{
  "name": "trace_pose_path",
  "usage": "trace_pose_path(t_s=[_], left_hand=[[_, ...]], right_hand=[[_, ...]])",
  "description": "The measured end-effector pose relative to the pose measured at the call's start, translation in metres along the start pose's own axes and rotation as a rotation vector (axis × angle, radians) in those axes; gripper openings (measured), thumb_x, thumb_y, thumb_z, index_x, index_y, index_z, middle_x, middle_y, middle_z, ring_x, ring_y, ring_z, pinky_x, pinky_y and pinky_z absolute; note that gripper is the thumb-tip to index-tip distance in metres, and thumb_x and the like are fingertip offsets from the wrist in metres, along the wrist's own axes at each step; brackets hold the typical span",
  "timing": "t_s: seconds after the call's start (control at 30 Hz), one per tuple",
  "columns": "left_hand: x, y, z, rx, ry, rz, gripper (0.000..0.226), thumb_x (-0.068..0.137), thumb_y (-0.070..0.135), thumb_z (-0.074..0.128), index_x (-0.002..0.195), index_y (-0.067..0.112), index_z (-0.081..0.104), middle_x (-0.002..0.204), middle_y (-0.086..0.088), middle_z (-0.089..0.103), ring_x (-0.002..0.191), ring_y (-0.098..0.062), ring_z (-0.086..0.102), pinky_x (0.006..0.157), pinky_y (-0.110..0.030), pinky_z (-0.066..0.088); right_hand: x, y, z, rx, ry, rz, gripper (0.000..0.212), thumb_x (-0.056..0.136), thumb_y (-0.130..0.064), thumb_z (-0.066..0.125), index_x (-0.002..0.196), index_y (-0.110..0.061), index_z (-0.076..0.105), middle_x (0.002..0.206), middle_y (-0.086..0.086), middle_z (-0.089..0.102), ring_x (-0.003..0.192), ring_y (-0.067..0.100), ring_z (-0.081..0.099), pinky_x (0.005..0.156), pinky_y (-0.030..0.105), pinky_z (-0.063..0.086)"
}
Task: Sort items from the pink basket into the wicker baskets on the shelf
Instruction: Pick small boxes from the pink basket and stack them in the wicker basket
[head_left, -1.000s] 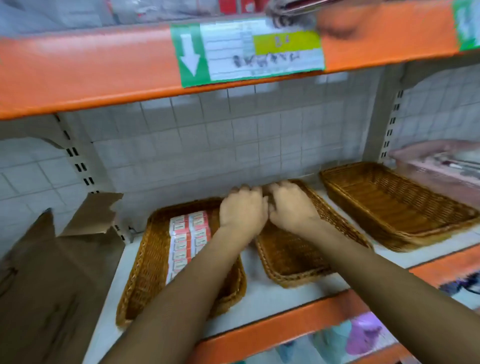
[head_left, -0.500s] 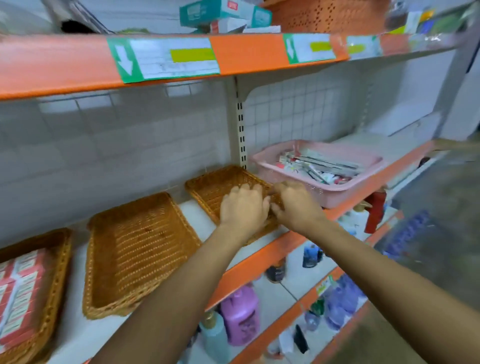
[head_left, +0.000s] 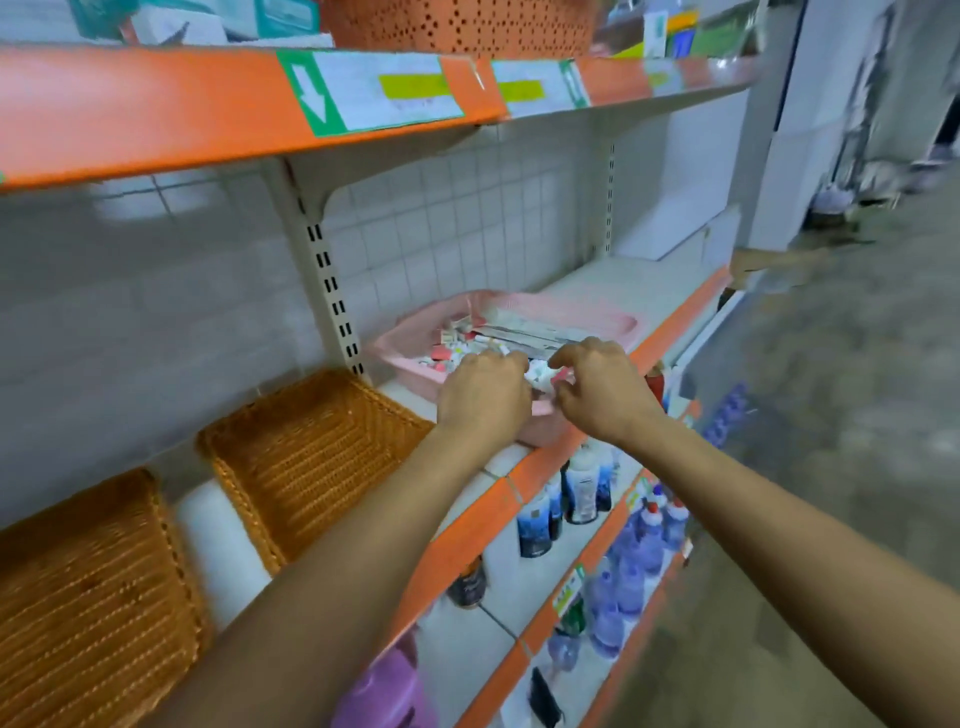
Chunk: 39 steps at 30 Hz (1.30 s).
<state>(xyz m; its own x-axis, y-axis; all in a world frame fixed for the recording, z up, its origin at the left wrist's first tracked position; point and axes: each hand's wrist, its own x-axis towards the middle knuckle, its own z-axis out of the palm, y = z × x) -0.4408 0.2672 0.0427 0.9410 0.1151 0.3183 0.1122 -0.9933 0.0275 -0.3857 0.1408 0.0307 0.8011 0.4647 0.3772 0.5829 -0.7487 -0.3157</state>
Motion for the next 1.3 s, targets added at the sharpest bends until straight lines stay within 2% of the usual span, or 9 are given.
trace_pose_path(t_s=[0.2, 0.3, 0.43, 0.63, 0.77, 0.9, 1.03, 1.17, 1.3], left_hand=[[0.069, 0.001, 0.029, -0.133, -0.184, 0.067, 0.036, 0.086, 0.017, 0.057, 0.122, 0.020, 0.060, 0.121, -0.009, 0.063, 0.112, -0.029, 0.056, 0.091, -0.038, 0.048], [0.096, 0.004, 0.044, -0.113, -0.309, 0.124, 0.035, 0.082, 0.019, 0.060, 0.118, 0.021, 0.063, 0.112, -0.012, 0.065, 0.105, -0.032, 0.059, 0.086, -0.040, 0.051], [0.120, 0.004, 0.059, -0.082, -0.414, 0.157, 0.035, 0.082, 0.030, 0.062, 0.115, 0.020, 0.061, 0.107, -0.010, 0.064, 0.102, -0.032, 0.058, 0.083, -0.040, 0.051], [0.142, 0.000, 0.076, -0.065, -0.503, 0.115, 0.044, 0.079, 0.036, 0.065, 0.119, 0.018, 0.060, 0.114, -0.008, 0.064, 0.104, -0.029, 0.060, 0.082, -0.036, 0.052], [0.146, 0.000, 0.082, -0.046, -0.485, 0.117, 0.034, 0.080, 0.037, 0.065, 0.106, 0.016, 0.064, 0.097, -0.008, 0.062, 0.096, -0.030, 0.060, 0.069, -0.033, 0.046], [0.149, -0.001, 0.086, -0.061, -0.489, 0.050, 0.034, 0.080, 0.038, 0.067, 0.097, 0.009, 0.065, 0.088, -0.009, 0.060, 0.085, -0.029, 0.059, 0.064, -0.032, 0.044], [0.147, -0.002, 0.087, -0.134, -0.473, -0.024, 0.031, 0.074, 0.027, 0.069, 0.060, 0.013, 0.045, 0.059, -0.002, 0.045, 0.059, -0.021, 0.049, 0.049, -0.028, 0.034], [0.143, -0.003, 0.081, -0.212, -0.359, -0.074, 0.021, 0.076, 0.030, 0.066, 0.077, 0.010, 0.061, 0.079, -0.005, 0.059, 0.081, -0.027, 0.059, 0.066, -0.035, 0.051], [0.136, -0.008, 0.073, -0.246, -0.170, -0.076, 0.023, 0.081, 0.035, 0.065, 0.091, 0.014, 0.062, 0.101, -0.008, 0.059, 0.097, -0.029, 0.056, 0.073, -0.034, 0.047]], right_hand=[[0.058, 0.034, 0.003, -0.130, -0.202, 0.053, 0.031, 0.084, -0.018, 0.059, 0.114, -0.013, 0.064, 0.118, 0.012, 0.063, 0.111, 0.031, 0.054, 0.082, 0.030, 0.042], [0.086, 0.046, 0.008, -0.210, -0.374, 0.034, 0.027, 0.085, -0.025, 0.060, 0.106, -0.012, 0.069, 0.112, 0.013, 0.066, 0.104, 0.031, 0.057, 0.079, 0.030, 0.043], [0.114, 0.053, 0.010, -0.343, -0.563, 0.032, 0.031, 0.089, -0.030, 0.056, 0.115, -0.017, 0.066, 0.110, 0.008, 0.066, 0.084, 0.023, 0.052, 0.062, 0.026, 0.039], [0.137, 0.059, 0.027, -0.409, -0.785, -0.032, 0.037, 0.083, -0.030, 0.063, 0.118, -0.017, 0.063, 0.112, 0.004, 0.065, 0.095, 0.023, 0.060, 0.088, 0.032, 0.050], [0.138, 0.062, 0.030, -0.387, -0.742, -0.087, 0.014, 0.081, -0.029, 0.065, 0.086, -0.020, 0.056, 0.086, 0.004, 0.057, 0.080, 0.022, 0.052, 0.081, 0.030, 0.049], [0.136, 0.062, 0.031, -0.379, -0.684, -0.078, 0.021, 0.079, -0.024, 0.066, 0.095, -0.010, 0.064, 0.082, 0.006, 0.055, 0.077, 0.024, 0.051, 0.076, 0.030, 0.048], [0.132, 0.062, 0.028, -0.346, -0.640, -0.050, 0.026, 0.078, -0.024, 0.067, 0.098, -0.008, 0.065, 0.093, 0.010, 0.064, 0.079, 0.025, 0.053, 0.071, 0.028, 0.045], [0.127, 0.061, 0.022, -0.180, -0.536, 0.016, 0.037, 0.078, -0.018, 0.065, 0.114, -0.012, 0.058, 0.112, 0.009, 0.063, 0.102, 0.027, 0.057, 0.082, 0.033, 0.047], [0.117, 0.061, 0.009, 0.016, -0.392, 0.054, 0.043, 0.084, -0.016, 0.059, 0.126, -0.021, 0.049, 0.121, 0.003, 0.059, 0.111, 0.024, 0.053, 0.076, 0.025, 0.036]])
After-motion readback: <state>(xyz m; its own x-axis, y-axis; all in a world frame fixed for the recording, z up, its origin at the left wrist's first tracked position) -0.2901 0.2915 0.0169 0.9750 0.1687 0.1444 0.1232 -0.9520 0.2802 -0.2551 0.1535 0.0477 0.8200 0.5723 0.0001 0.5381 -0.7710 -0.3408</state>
